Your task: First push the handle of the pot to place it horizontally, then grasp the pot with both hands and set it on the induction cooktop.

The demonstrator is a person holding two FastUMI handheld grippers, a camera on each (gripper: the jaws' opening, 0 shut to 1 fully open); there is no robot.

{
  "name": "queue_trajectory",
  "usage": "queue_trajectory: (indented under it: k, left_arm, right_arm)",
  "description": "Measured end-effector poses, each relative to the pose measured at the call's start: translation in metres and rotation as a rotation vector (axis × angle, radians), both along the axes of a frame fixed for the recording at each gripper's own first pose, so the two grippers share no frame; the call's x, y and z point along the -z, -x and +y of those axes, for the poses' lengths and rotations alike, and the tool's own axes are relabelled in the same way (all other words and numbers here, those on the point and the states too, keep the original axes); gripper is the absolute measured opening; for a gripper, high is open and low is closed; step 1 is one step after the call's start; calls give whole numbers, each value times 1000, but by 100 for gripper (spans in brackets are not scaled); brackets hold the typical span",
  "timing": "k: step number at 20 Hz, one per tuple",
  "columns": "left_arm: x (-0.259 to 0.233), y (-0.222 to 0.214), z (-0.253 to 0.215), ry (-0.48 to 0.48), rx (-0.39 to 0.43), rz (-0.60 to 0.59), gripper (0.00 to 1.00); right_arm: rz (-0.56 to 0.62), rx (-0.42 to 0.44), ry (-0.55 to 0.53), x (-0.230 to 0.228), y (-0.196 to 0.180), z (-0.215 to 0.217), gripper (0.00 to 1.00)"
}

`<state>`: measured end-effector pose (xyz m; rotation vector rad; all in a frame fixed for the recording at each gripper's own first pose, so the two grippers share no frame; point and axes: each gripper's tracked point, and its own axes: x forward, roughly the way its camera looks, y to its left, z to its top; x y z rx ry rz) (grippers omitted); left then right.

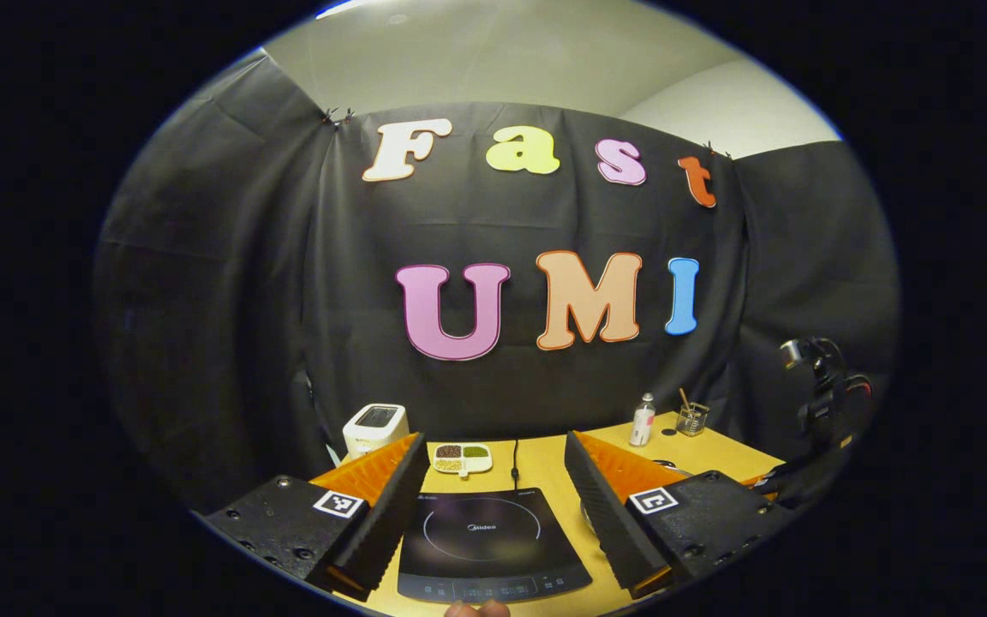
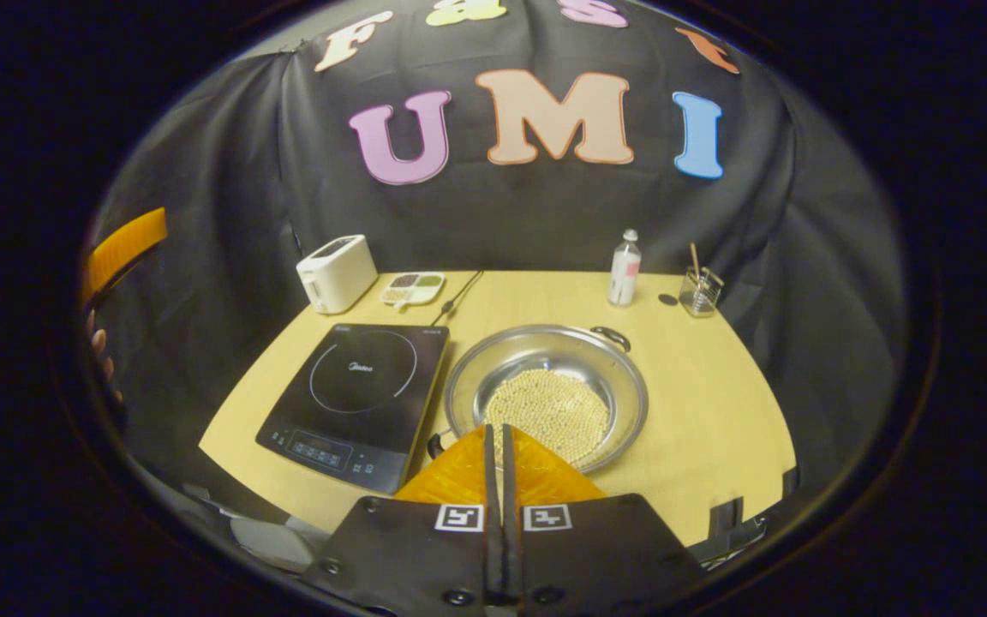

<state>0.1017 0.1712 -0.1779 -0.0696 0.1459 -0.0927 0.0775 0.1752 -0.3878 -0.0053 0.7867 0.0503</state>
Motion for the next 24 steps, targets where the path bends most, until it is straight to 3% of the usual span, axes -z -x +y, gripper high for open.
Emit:
queue_trajectory:
  k: [12,17,21,24]
  left_arm:
    - [35,13,50,9,-89,50,95]
    - [44,21,58,12,-106,68,95]
    - [46,24,61,3,-110,73,95]
    - [47,26,65,5,-122,77,95]
  right_arm:
    - [290,34,55,117,19,6,3]
    - [339,73,61,142,18,8,3]
    - [353,160,-6,153,10,18,3]
    - [354,167,-20,153,4,25,3]
